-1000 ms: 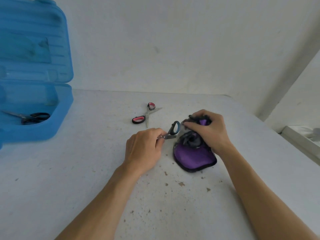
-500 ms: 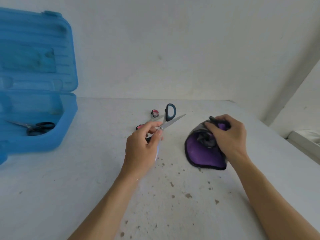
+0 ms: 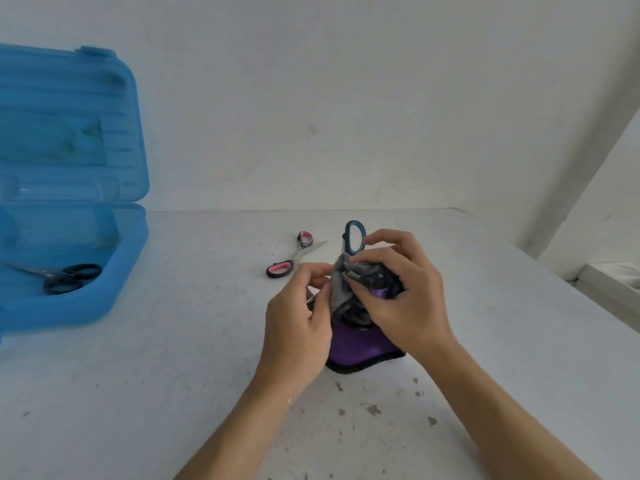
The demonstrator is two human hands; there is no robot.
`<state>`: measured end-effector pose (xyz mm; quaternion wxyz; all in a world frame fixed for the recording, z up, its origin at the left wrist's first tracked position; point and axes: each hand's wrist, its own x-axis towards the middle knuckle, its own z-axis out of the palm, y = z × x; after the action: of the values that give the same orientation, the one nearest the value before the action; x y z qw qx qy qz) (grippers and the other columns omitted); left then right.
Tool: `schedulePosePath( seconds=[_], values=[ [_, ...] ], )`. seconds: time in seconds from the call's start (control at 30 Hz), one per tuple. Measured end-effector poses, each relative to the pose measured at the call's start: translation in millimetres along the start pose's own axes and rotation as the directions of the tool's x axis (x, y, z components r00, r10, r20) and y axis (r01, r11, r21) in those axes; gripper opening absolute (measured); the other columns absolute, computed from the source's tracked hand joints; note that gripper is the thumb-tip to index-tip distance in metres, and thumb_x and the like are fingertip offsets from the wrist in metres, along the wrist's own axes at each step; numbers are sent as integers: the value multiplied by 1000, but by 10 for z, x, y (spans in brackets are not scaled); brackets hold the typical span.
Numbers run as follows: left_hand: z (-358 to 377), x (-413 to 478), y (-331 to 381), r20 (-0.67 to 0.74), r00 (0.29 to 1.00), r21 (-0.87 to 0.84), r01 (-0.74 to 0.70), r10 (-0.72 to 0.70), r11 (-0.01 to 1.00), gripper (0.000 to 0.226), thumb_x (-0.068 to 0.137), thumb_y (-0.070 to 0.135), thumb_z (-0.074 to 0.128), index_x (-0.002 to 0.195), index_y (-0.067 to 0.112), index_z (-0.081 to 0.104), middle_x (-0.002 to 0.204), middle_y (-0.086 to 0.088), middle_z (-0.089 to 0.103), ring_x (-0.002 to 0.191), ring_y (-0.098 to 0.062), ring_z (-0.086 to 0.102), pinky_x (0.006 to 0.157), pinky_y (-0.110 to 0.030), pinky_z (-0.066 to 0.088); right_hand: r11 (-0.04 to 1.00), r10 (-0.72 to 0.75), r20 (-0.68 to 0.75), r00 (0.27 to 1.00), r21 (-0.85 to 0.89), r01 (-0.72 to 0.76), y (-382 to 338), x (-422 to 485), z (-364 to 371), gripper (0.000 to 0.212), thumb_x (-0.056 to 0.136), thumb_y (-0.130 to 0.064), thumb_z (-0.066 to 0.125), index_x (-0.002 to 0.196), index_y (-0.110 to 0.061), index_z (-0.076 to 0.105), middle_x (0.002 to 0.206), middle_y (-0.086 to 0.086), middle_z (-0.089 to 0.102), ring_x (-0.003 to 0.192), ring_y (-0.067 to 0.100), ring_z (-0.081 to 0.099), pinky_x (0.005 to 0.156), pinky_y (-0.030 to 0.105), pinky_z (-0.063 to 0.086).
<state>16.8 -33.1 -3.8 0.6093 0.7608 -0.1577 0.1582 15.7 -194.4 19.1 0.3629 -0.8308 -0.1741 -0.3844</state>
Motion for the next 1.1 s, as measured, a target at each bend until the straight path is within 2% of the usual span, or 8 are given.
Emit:
schedulePosePath(
  seconds=[0.1, 0.23, 0.37, 0.47, 0.67, 0.83, 0.93, 1.1],
  values=[
    [-3, -1, 21, -38, 999, 0, -14, 14, 1000, 14, 104, 19, 57, 109, 28, 66, 94, 14, 69, 89, 3, 65, 68, -9, 49, 995, 100, -18, 995, 12, -100, 5, 37, -41, 24, 79, -13, 87, 99, -18, 75, 113, -9, 70, 103, 4, 68, 88, 20, 56],
    [-39, 28, -12, -34, 999, 14, 0, 0, 1000, 11, 100, 19, 63, 104, 28, 70, 86, 15, 68, 83, 3, 65, 64, -9, 48, 995, 96, 28, 995, -7, -95, 30, 43, -96, 23, 79, -11, 87, 97, -18, 73, 100, -9, 70, 93, 8, 68, 80, 16, 54],
    [-99, 104, -94, 74, 992, -30, 105, -103, 994, 11, 92, 28, 73, 100, 35, 71, 79, 15, 64, 66, -3, 62, 65, -14, 47, 996, 80, 79, 994, 32, -82, 47, 54, -153, 24, 79, -6, 86, 98, -14, 74, 101, -6, 71, 93, 11, 70, 78, 20, 57],
    [-136, 147, -132, 141, 974, -111, 193, -177, 975, 15, 89, 25, 77, 96, 37, 71, 76, 21, 63, 66, -7, 62, 66, -24, 48, 983, 137, 125, 983, 106, -150, 23, 53, -208, 23, 80, -3, 85, 97, -14, 75, 100, -7, 75, 90, 6, 73, 74, 15, 57],
    [-169, 162, -107, 156, 971, -176, 207, -180, 962, 9, 94, 25, 74, 91, 31, 67, 81, 9, 72, 52, -5, 52, 60, -29, 41, 967, 147, 239, 960, 170, -191, 23, 53, -239, 20, 82, -2, 82, 94, -16, 75, 115, -12, 74, 110, 8, 71, 92, 26, 58],
    [-142, 146, -110, 94, 985, -89, 150, -141, 985, 6, 94, 30, 71, 91, 31, 67, 83, 10, 71, 58, -3, 55, 62, -26, 45, 994, 108, 51, 993, 17, -109, 28, 49, -191, 17, 78, -8, 86, 91, -15, 76, 114, -5, 67, 105, 7, 66, 86, 15, 53],
    [-111, 107, -92, 66, 996, 0, 61, -61, 998, 7, 95, 28, 70, 90, 27, 66, 84, 16, 69, 57, -2, 54, 59, -22, 50, 996, 74, 53, 996, -54, -71, -11, -2, -82, 19, 77, -11, 87, 93, -14, 77, 107, -4, 63, 96, 4, 64, 80, 9, 50],
    [-110, 106, -118, 32, 999, 83, 11, -14, 996, 9, 94, 28, 71, 89, 29, 64, 88, 22, 67, 56, -3, 54, 59, -21, 50, 954, 286, -77, 955, -74, -292, 40, 72, -109, 14, 81, -15, 84, 86, -24, 74, 96, -13, 65, 89, 0, 64, 77, 12, 51]
  ],
)
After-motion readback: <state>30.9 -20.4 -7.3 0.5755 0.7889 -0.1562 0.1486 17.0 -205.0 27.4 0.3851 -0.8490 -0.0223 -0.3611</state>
